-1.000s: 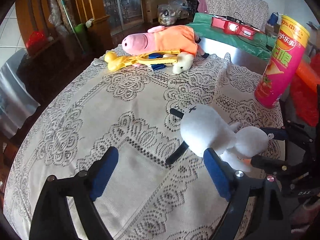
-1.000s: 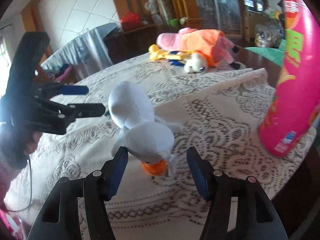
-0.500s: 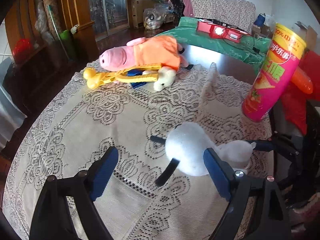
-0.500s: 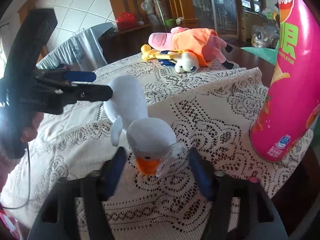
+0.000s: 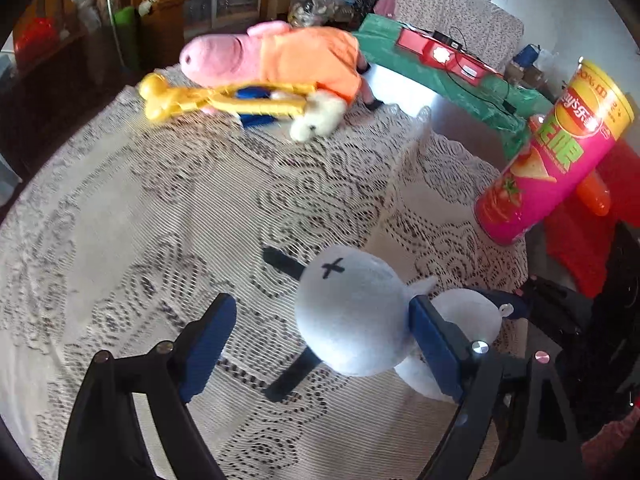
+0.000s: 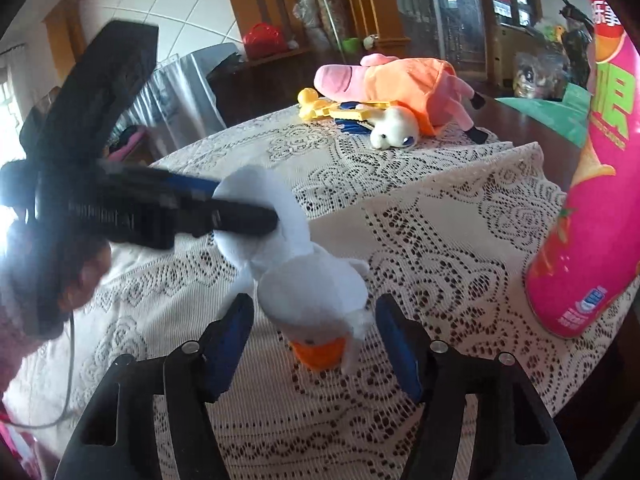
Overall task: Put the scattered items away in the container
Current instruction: 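Lift the duck plush with the right tool and carry it over the bin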
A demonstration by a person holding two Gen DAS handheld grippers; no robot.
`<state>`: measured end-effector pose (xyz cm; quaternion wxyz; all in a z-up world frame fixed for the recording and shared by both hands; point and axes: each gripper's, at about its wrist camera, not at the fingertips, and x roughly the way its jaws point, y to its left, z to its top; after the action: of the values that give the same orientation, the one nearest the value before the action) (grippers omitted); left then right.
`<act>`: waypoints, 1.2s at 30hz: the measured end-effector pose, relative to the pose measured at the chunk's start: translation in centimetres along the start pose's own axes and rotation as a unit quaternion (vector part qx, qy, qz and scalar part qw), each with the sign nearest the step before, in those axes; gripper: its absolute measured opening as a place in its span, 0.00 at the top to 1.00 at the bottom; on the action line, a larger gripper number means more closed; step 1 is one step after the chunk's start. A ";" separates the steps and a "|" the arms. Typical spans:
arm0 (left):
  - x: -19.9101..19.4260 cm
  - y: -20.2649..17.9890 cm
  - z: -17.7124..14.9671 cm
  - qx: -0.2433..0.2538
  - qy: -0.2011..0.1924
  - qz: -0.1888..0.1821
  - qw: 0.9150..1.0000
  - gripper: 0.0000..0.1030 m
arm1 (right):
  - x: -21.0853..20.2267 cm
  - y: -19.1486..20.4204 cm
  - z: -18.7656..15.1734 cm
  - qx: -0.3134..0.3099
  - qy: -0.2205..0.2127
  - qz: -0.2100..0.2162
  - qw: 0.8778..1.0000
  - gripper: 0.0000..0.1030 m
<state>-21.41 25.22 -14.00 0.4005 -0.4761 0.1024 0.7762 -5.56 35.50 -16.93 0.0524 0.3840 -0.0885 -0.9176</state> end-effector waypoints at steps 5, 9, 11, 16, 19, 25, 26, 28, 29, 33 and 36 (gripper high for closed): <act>-1.5 -1.5 -1.0 0.009 -0.025 0.018 0.999 0.52 | 0.1 0.6 0.4 -0.005 0.003 0.002 1.000 0.53; -5.4 -1.6 -3.0 -0.006 -0.044 0.049 0.998 0.53 | -1.0 2.2 0.6 -0.019 -0.006 0.024 1.000 0.53; -7.4 -1.6 -4.0 -0.014 -0.053 0.064 0.996 0.53 | -1.8 4.0 0.8 -0.037 -0.012 0.045 0.998 0.53; -14.1 0.1 -8.2 -0.056 -0.087 0.114 0.988 0.53 | -3.1 10.2 1.3 -0.095 -0.025 0.105 0.990 0.53; -18.1 1.9 -11.6 -0.092 -0.105 0.141 0.980 0.53 | -3.2 14.3 1.5 -0.122 -0.026 0.149 0.981 0.53; -25.2 5.8 -19.9 -0.175 -0.122 0.207 0.955 0.53 | -2.2 24.5 0.8 -0.196 0.002 0.225 0.954 0.53; -26.0 6.5 -21.1 -0.188 -0.122 0.217 0.950 0.53 | -1.8 26.3 0.7 -0.207 0.009 0.237 0.949 0.53; -27.9 7.8 -23.7 -0.212 -0.124 0.234 0.941 0.53 | -1.2 29.3 0.3 -0.224 0.021 0.258 0.940 0.53; -28.8 8.4 -25.1 -0.225 -0.127 0.241 0.935 0.53 | -0.9 31.0 0.1 -0.233 0.026 0.269 0.934 0.53; -31.9 10.3 -30.5 -0.286 -0.143 0.262 0.910 0.53 | -0.2 36.8 -1.4 -0.263 0.043 0.297 0.917 0.53; -33.2 11.1 -33.8 -0.316 -0.151 0.278 0.895 0.53 | 0.0 40.5 -2.8 -0.284 0.056 0.312 0.905 0.53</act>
<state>0.34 -17.79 -6.96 0.0077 -0.4071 -0.0815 0.9097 -2.42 -4.48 -10.67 0.4477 0.3568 0.0631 -0.8175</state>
